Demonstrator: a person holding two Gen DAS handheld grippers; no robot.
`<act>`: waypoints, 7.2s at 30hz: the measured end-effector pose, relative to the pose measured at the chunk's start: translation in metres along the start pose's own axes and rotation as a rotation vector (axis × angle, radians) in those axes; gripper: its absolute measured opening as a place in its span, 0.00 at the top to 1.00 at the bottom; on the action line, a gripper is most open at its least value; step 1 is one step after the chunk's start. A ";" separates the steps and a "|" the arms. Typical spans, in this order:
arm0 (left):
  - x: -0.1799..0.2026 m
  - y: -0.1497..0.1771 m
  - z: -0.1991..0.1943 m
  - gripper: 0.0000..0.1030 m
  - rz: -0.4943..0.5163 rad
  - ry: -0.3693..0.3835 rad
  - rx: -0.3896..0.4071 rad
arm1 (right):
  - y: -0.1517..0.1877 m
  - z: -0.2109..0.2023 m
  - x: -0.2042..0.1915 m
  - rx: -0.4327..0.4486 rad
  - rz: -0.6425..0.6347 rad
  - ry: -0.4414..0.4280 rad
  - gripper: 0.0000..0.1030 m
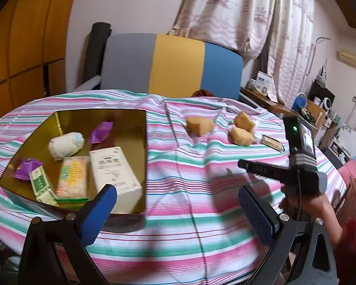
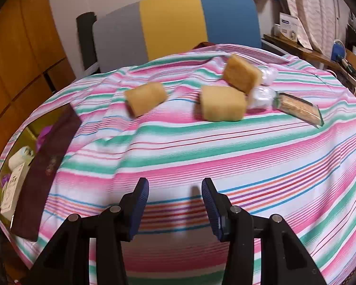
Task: Organize objects
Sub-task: 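Move the right tool back to the yellow sponge blocks on the cloth, then grasp a yellow sponge block with the right tool, then grasp another yellow sponge block with the left tool while the right tool holds its sponge, then carry the yellow sponge into the gold tin and open the left tool, then lower the yellow sponge into the gold tin and open the right tool, then lift the right tool away from the gold tin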
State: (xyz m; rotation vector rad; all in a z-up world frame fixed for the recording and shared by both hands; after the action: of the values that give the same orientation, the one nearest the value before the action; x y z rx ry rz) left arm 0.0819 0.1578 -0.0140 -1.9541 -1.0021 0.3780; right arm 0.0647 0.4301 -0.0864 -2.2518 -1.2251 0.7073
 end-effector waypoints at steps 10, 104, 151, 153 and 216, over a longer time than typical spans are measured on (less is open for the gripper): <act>0.021 0.003 0.012 0.00 0.028 0.002 -0.056 | -0.071 0.016 0.030 0.133 0.047 0.031 0.45; 0.086 -0.044 0.161 0.38 0.213 -0.135 0.091 | -0.047 0.031 0.060 0.217 0.042 0.026 0.64; -0.170 -0.026 0.015 0.37 -0.350 -0.321 0.086 | -0.031 -0.001 -0.032 0.221 -0.206 -0.083 0.65; -0.185 -0.029 0.016 0.37 -0.368 -0.343 0.075 | -0.027 -0.006 -0.043 0.224 -0.204 -0.116 0.65; -0.148 0.014 -0.003 0.00 -0.321 -0.378 0.067 | 0.004 0.000 -0.210 0.027 -0.246 -0.391 0.57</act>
State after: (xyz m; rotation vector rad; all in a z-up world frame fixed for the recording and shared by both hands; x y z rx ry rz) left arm -0.0021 0.0385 -0.0411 -1.6565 -1.4992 0.6017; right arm -0.0308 0.2476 -0.0442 -1.9484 -1.6272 1.0910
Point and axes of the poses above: each gripper's, at about its wrist camera, not at the fingertips, and z roughly the way its jaws point, x to its right, y to its underside, the point moved 2 cm from there along z, roughly the way its jaws point, and after that the axes turned 5 degrees about z, right-handed, at the moved point
